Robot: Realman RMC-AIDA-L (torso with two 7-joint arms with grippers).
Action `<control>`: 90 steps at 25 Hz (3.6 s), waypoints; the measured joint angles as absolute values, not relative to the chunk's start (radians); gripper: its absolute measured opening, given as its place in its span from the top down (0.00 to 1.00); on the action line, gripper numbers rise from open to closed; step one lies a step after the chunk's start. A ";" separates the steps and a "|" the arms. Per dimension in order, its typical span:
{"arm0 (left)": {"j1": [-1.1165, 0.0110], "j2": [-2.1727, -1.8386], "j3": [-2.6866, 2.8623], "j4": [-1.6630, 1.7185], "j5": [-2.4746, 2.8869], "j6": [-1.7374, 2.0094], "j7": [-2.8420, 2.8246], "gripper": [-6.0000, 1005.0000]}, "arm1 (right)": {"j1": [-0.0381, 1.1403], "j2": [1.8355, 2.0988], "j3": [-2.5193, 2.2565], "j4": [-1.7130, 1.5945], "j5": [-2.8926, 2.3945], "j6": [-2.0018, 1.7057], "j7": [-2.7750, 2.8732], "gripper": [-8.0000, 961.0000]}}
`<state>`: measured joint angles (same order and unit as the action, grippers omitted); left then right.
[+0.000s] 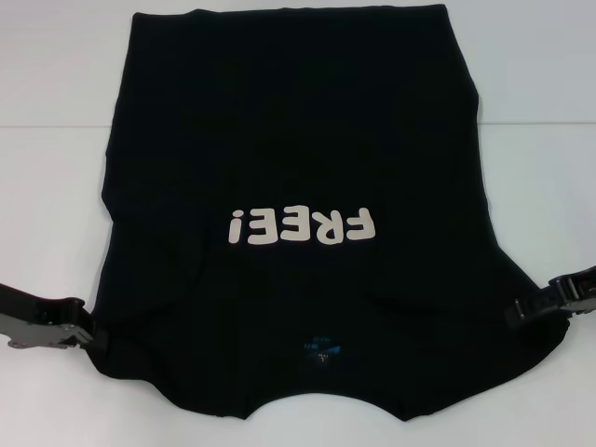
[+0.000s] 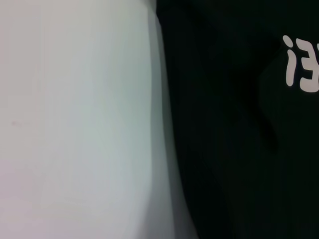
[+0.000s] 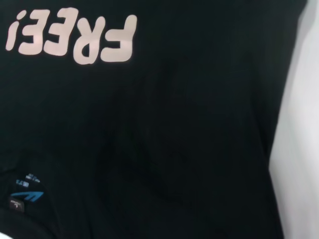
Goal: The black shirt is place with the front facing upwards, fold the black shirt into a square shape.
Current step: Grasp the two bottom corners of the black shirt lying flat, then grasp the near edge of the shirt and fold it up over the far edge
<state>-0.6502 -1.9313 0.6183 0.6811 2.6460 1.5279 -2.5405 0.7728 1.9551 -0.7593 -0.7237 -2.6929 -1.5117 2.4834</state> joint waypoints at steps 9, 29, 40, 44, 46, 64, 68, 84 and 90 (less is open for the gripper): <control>-0.653 -1.931 0.604 0.681 2.640 1.528 -2.539 0.94 | 0.777 1.959 -0.801 -0.718 -2.694 -1.502 2.483 0.18; -0.648 -1.923 0.591 0.681 2.608 1.545 -2.512 0.94 | 0.781 1.959 -0.812 -0.721 -2.695 -1.499 2.481 0.89; -0.645 -1.906 0.580 0.675 2.594 1.579 -2.502 0.94 | 0.800 1.947 -0.811 -0.726 -2.694 -1.547 2.449 0.97; -0.650 -1.898 0.577 0.667 2.593 1.625 -2.490 0.94 | 0.807 1.938 -0.816 -0.731 -2.697 -1.590 2.434 0.97; -0.651 -1.890 0.578 0.667 2.592 1.664 -2.483 0.94 | 0.810 1.933 -0.824 -0.745 -2.713 -1.633 2.414 0.97; -0.653 -1.856 0.629 0.596 2.735 1.966 -2.332 0.94 | 0.802 1.939 -0.878 -0.756 -2.761 -1.925 2.175 0.97; -0.652 -1.858 0.607 0.599 2.726 1.959 -2.320 0.94 | 0.801 1.943 -0.834 -0.747 -2.757 -1.903 2.174 0.97; -0.630 -1.827 0.050 0.563 2.507 1.730 -2.301 0.94 | 0.743 1.876 -0.354 -0.703 -2.422 -1.759 2.222 0.97; -0.608 -1.850 0.033 0.480 2.349 1.520 -2.224 0.94 | 0.672 1.886 -0.311 -0.578 -2.188 -1.538 2.176 0.97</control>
